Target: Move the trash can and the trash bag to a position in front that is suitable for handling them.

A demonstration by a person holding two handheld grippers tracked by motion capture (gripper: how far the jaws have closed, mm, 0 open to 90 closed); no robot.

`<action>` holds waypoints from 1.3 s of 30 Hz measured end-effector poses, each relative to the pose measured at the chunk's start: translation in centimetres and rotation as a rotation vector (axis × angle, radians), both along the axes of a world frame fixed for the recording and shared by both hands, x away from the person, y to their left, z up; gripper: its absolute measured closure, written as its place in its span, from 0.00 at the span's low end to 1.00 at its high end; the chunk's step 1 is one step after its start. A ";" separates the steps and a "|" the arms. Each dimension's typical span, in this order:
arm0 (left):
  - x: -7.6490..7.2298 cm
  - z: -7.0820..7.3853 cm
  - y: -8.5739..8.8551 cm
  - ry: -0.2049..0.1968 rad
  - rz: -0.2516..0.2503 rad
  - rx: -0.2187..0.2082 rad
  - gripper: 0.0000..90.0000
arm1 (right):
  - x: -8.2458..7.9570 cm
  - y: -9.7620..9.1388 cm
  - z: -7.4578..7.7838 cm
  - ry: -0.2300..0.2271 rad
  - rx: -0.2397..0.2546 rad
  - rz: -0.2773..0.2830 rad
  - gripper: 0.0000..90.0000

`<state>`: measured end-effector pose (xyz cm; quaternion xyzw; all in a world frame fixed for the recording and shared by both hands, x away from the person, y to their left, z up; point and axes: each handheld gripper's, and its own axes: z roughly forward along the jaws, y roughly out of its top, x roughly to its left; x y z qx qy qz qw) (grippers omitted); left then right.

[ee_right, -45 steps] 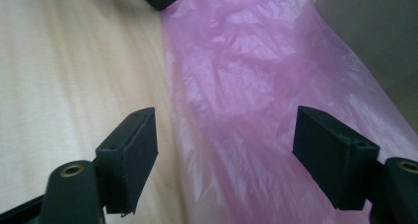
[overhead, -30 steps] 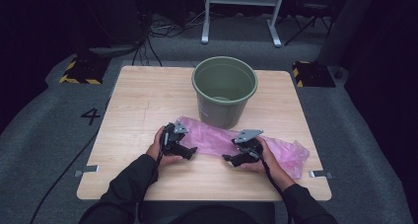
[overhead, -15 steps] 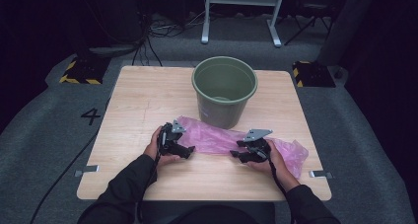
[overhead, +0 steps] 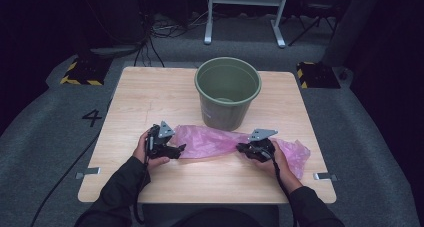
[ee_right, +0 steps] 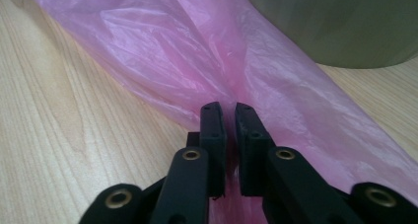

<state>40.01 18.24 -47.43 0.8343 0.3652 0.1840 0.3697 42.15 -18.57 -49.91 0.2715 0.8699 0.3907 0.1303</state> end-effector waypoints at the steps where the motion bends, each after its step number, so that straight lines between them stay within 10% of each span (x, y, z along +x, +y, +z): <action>1: -0.1 0.1 0.3 -0.005 0.002 -0.003 0.21 | 0.0 -0.1 0.0 -0.004 -0.001 0.000 0.96; 11: -1.8 -1.1 3.5 0.054 0.041 0.053 0.17 | 0.2 -1.1 0.3 -0.027 0.004 -0.024 0.99; 17: -2.0 -2.0 4.6 0.119 0.044 0.005 0.19 | 0.0 -2.0 1.1 -0.059 0.050 -0.017 0.99; 39: -1.3 -3.0 4.8 0.089 0.003 0.021 0.08 | -2.2 -3.2 4.0 -0.214 0.110 0.033 1.00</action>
